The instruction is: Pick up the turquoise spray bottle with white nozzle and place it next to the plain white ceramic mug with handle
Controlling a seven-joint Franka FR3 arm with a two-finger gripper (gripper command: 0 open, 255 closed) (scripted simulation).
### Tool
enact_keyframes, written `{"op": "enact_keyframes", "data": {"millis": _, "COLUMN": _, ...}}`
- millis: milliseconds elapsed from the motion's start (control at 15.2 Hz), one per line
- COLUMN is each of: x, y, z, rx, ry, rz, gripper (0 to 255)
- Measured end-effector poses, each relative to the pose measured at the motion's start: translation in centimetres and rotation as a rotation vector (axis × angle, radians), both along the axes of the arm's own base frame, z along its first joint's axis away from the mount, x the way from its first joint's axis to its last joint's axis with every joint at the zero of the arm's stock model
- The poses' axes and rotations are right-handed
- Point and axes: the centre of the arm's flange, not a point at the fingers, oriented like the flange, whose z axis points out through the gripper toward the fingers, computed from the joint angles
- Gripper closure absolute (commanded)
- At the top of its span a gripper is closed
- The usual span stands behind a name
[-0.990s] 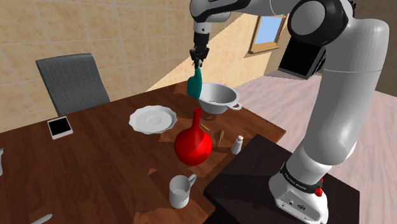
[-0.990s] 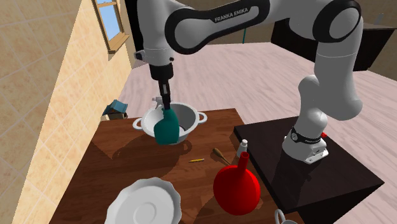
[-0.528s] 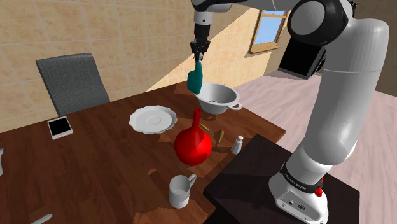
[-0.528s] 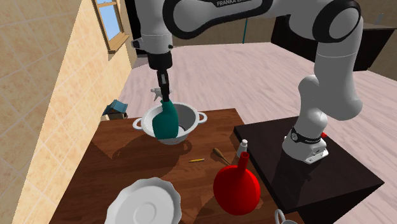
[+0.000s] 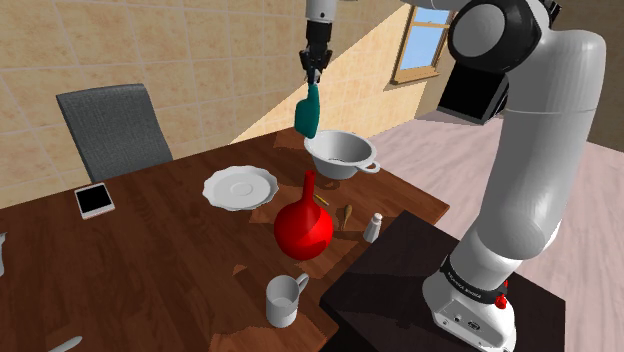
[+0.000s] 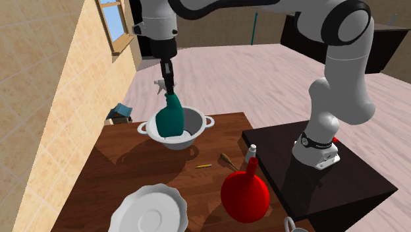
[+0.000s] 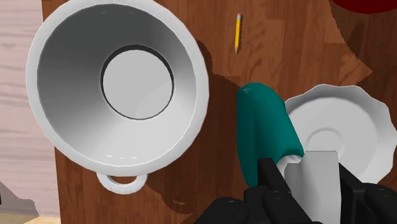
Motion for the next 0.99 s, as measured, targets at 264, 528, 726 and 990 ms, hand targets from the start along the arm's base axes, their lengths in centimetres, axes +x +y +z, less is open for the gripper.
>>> {"op": "enact_keyframes", "data": {"millis": 264, "x": -0.2, "y": -0.2, "z": 2.2, "rx": 0.000, "ry": 0.000, "rz": 0.000, "gripper": 255}}
{"op": "enact_keyframes", "data": {"millis": 528, "x": 0.0, "y": -0.2, "z": 4.3, "rx": 0.000, "ry": 0.000, "rz": 0.000, "gripper": 255}}
{"op": "enact_keyframes", "data": {"millis": 726, "x": -0.1, "y": -0.1, "z": 5.8, "rx": 0.000, "ry": 0.000, "rz": 0.000, "gripper": 255}}
{"op": "enact_keyframes", "data": {"millis": 990, "x": -0.4, "y": 1.3, "z": 7.0, "rx": 0.000, "ry": 0.001, "rz": 0.000, "gripper": 255}}
